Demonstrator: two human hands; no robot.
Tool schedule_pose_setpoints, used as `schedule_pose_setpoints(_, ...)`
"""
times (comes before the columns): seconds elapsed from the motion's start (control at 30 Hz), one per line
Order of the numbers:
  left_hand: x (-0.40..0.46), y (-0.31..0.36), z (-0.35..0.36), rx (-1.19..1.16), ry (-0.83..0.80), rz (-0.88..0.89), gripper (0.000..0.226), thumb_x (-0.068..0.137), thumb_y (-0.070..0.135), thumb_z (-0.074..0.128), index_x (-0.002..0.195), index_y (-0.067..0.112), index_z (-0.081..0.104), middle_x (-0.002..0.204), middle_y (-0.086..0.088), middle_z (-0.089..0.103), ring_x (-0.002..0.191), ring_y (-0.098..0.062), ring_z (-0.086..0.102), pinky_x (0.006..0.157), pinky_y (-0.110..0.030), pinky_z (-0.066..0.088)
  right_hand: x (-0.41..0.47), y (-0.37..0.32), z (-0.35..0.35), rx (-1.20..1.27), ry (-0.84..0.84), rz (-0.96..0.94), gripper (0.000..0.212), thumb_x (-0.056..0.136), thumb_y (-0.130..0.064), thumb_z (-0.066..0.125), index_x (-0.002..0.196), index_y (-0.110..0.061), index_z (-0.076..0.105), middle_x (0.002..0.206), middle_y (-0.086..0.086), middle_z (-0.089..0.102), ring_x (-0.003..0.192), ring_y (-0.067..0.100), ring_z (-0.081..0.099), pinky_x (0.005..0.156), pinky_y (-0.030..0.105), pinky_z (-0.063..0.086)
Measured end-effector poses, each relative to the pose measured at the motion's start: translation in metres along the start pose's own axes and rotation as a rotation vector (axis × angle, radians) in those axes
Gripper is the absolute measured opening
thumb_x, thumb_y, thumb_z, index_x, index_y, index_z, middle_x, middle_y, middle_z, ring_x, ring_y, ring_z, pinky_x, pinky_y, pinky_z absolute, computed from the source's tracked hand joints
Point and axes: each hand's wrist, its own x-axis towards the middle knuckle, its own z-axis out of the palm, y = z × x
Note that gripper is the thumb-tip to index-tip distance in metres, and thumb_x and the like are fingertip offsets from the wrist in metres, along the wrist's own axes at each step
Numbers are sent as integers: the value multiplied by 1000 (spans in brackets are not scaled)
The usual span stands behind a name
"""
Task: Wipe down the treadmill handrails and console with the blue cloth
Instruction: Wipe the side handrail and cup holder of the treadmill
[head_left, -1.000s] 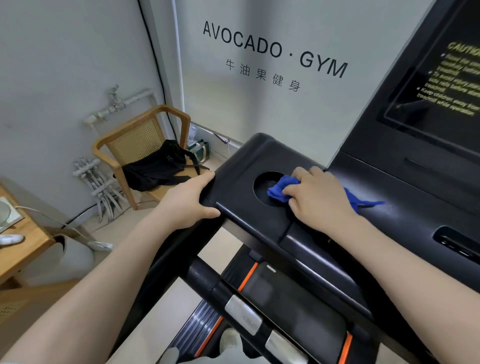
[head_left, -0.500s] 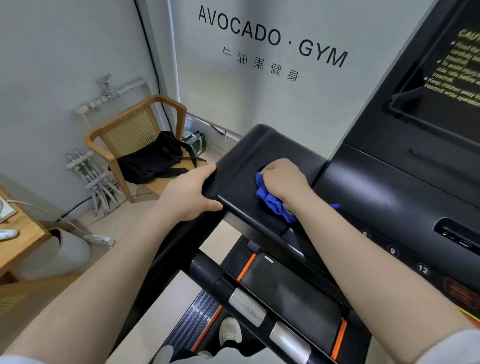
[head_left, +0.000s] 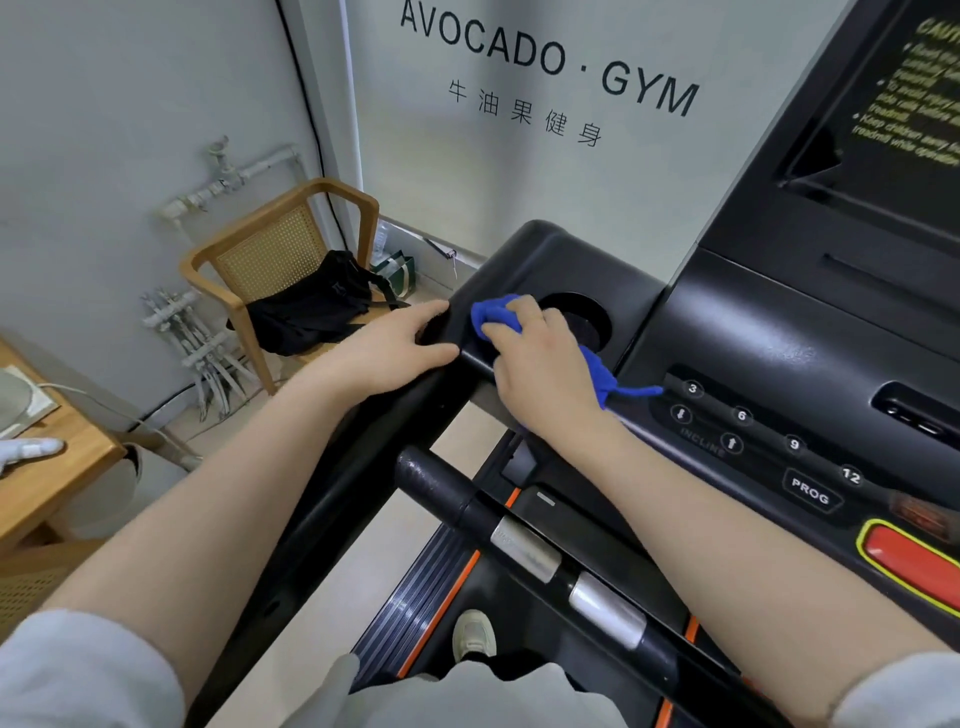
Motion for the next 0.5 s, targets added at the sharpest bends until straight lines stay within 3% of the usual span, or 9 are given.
schedule_pose_setpoints(0.1, -16, -13, -12, -22, 47, 9, 51, 92, 18, 50, 141, 21, 36, 141, 2, 47, 123, -12, 47, 106, -28, 33, -3, -22, 0, 192, -37, -26, 35, 86, -4, 43, 112, -6, 66, 115, 18, 53, 92, 36, 52, 84, 40, 44)
schedule_pose_setpoints(0.2, -38, -31, -22, 33, 53, -36, 53, 92, 25, 49, 142, 23, 33, 145, 2, 42, 131, -15, 41, 111, -34, 31, -34, -43, 6, 230, -125, -66, 31, 93, -9, 38, 115, -8, 59, 112, 11, 46, 97, 32, 52, 89, 38, 41)
schedule_pose_setpoints(0.3, -58, -43, -19, 112, -40, -59, 58, 91, 32, 51, 144, 24, 28, 146, 3, 40, 132, -16, 39, 111, -32, 30, -44, -63, 16, 182, -159, -50, 28, 98, -18, 32, 116, -6, 51, 116, 12, 45, 102, 30, 48, 89, 42, 42)
schedule_pose_setpoints(0.4, -71, -48, -3, 230, -71, -5, 73, 89, 35, 56, 148, 20, 16, 153, 2, 27, 138, -15, 28, 109, -25, 23, -46, -71, 22, 171, -137, 87, 27, 97, -24, 37, 117, -11, 49, 119, 14, 45, 100, 28, 45, 81, 35, 40)
schedule_pose_setpoints(0.5, -75, -54, 3, 234, -27, 10, 79, 87, 34, 59, 149, 19, 12, 155, 0, 22, 141, -15, 24, 111, -27, 21, -65, -68, 31, 203, -157, 161, 10, 91, -17, 48, 96, -13, 56, 94, 8, 43, 87, 25, 40, 69, 33, 31)
